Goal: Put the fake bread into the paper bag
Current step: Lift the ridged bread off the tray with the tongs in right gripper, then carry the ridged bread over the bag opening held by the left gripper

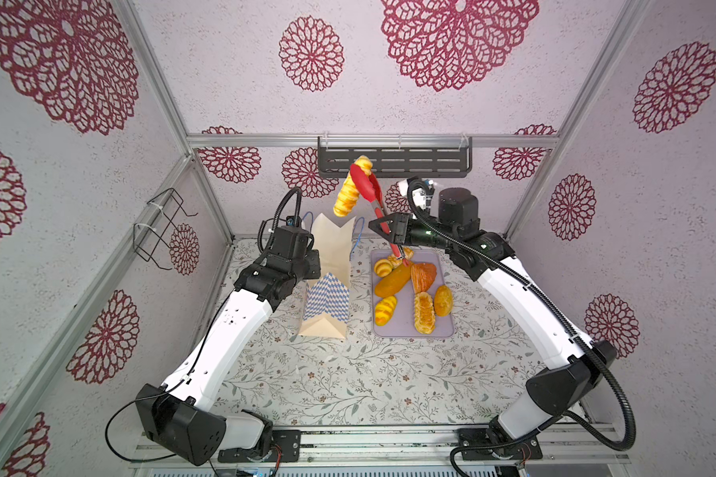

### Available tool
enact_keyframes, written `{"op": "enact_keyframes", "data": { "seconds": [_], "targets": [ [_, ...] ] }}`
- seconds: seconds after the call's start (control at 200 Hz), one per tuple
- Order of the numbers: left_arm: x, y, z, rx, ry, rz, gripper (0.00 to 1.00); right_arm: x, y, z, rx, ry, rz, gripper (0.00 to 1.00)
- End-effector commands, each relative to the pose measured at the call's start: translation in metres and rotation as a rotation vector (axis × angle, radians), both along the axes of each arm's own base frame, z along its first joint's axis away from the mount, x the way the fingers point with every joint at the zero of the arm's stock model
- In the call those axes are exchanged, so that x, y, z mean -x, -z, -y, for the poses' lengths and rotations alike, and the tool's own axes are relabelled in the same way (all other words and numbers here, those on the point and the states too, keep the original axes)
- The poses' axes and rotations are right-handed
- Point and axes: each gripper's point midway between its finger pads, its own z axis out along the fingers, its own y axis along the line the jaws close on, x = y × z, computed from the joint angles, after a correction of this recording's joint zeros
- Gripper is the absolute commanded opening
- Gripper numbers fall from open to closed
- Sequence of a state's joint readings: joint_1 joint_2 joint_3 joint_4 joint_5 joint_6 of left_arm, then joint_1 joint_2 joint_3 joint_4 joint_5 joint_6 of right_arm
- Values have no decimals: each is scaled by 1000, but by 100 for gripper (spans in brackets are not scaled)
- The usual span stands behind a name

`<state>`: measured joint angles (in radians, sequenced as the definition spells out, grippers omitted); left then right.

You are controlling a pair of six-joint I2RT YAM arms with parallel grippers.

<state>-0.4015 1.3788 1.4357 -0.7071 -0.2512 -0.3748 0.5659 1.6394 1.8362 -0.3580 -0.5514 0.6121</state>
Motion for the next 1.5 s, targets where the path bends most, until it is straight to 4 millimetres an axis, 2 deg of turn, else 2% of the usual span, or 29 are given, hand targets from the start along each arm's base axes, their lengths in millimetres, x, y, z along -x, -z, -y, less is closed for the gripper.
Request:
{"op": "enact_keyframes", "data": {
  "seconds": [0.0,0.285,0.52,0.645,0.896,1.036,1.181,1.356,1.496],
  "targets": [
    [-3,-13,3,9,-1,36,0,4,-21,1,3,-1,79,36],
    [-3,-18,4,16,-1,52,0,6,20,-8,164,-17,28,36],
    [-2,-27,7,27,9,72,0,10,39,-7,260,-13,14,38],
    [-2,-29,7,13,7,74,0,12,33,-4,269,-5,34,37],
    [-2,-31,7,-8,7,80,0,13,-9,1,220,28,114,38],
    [-2,-36,6,-42,5,85,0,12,-21,0,197,32,134,39],
    [-2,-39,5,-55,6,86,0,9,-14,-7,189,19,112,39],
    [-2,-41,8,-42,9,91,0,7,8,-16,212,0,70,38],
    [-2,-41,9,-37,7,93,0,7,24,-14,252,1,47,38]
  ]
}}
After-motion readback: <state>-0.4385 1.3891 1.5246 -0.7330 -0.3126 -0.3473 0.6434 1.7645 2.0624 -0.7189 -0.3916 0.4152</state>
